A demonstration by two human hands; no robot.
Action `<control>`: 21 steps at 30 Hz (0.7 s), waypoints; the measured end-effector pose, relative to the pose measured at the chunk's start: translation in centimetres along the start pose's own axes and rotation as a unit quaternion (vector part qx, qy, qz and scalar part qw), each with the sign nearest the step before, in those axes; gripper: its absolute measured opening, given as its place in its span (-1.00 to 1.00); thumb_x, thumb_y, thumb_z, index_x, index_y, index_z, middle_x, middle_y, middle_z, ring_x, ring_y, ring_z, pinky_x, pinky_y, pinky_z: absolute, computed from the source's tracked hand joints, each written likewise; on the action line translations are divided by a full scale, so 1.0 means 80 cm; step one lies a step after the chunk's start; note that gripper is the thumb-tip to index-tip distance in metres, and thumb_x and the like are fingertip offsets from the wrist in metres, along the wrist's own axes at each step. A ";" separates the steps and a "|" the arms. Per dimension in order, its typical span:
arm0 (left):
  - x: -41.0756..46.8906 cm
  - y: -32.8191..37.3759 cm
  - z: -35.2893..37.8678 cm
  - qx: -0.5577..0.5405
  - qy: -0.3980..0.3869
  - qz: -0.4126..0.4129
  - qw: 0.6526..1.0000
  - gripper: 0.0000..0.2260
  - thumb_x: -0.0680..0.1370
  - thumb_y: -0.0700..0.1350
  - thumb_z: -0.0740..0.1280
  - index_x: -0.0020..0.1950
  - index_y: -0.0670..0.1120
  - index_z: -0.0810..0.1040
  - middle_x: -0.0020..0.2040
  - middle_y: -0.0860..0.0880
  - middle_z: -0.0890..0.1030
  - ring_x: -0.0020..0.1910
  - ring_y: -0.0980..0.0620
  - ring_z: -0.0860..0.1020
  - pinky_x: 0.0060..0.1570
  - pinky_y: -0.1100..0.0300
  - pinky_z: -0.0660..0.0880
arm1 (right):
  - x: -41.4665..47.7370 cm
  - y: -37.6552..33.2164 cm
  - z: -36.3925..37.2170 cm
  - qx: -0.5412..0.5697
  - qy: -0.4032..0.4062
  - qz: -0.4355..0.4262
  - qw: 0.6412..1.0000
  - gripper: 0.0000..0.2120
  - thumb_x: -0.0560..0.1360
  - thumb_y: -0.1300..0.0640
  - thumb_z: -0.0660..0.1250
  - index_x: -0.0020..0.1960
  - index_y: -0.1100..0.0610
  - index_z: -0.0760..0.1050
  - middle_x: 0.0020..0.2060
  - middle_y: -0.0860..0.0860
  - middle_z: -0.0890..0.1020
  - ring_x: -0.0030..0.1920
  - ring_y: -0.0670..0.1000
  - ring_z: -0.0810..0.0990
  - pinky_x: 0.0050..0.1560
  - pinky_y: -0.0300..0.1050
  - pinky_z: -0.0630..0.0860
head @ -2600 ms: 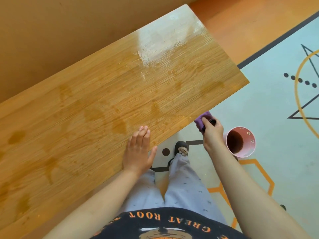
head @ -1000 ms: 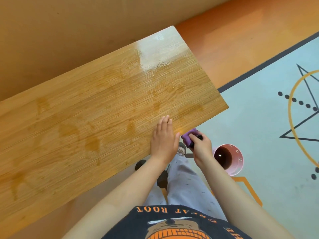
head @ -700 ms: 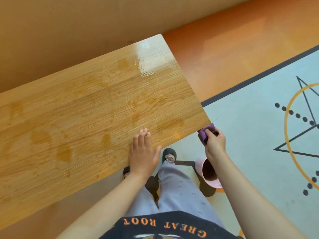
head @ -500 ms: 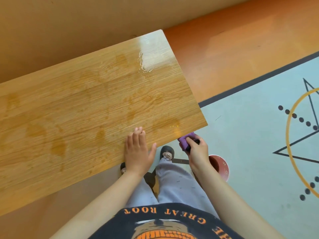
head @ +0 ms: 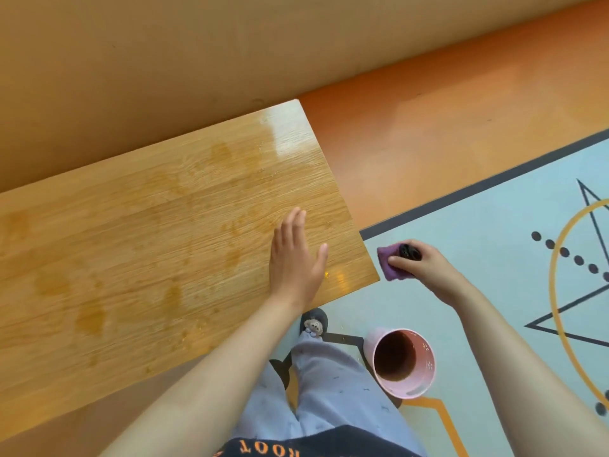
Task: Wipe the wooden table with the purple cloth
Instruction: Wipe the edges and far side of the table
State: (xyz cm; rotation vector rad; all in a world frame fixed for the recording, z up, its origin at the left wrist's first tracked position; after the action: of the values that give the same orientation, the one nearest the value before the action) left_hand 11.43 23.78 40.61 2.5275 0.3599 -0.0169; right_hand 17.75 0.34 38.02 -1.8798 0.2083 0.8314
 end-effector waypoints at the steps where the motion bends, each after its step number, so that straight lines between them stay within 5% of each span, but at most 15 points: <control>1: 0.023 0.010 0.008 0.015 -0.015 0.004 1.000 -0.40 0.60 0.07 0.18 0.53 -0.19 0.09 0.54 -0.11 0.14 0.53 -0.05 0.09 0.50 0.11 -0.03 | 0.000 -0.002 0.003 -0.012 -0.024 0.002 1.000 -0.85 0.48 0.31 0.35 0.04 0.22 0.54 -0.13 0.04 0.65 -0.19 -0.02 0.61 -0.14 -0.13 0.57; 11: 0.085 0.025 0.062 0.160 -0.045 0.015 0.986 -0.44 0.61 0.06 0.14 0.50 -0.24 0.18 0.49 -0.19 0.25 0.50 -0.15 0.18 0.48 0.00 0.09 | 0.040 -0.007 0.024 -0.005 -0.050 -0.013 0.999 -0.85 0.47 0.27 0.37 0.02 0.30 0.54 -0.12 0.21 0.63 -0.17 0.04 0.54 -0.10 0.00 0.50; 17: 0.085 0.024 0.068 0.183 -0.024 0.013 0.983 -0.46 0.57 0.06 0.20 0.44 -0.25 0.29 0.44 -0.21 0.35 0.44 -0.18 0.29 0.44 -0.03 0.18 | 0.099 -0.052 0.047 0.132 -0.082 -0.024 0.988 -0.87 0.53 0.29 0.29 0.06 0.26 0.53 -0.13 0.09 0.60 -0.13 -0.03 0.57 -0.01 -0.14 0.53; 21: 0.085 0.026 0.068 0.187 -0.037 0.011 0.982 -0.45 0.59 0.06 0.16 0.48 -0.25 0.23 0.48 -0.20 0.28 0.49 -0.17 0.20 0.47 -0.02 0.11 | 0.074 -0.015 0.042 0.154 -0.071 0.001 0.985 -0.83 0.53 0.28 0.28 0.10 0.29 0.51 -0.07 0.16 0.60 -0.07 0.03 0.57 0.06 -0.05 0.52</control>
State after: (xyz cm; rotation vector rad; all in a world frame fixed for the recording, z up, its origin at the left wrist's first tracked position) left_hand 18.87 20.88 36.61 2.8925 0.3238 -0.1861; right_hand 21.26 5.05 34.34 -1.5255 0.2358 0.8774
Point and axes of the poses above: each hand's wrist, its own x-axis towards the middle knuckle, its own z-axis out of the palm, y = z × x, the point moved 4 cm from there along x, towards the middle knuckle
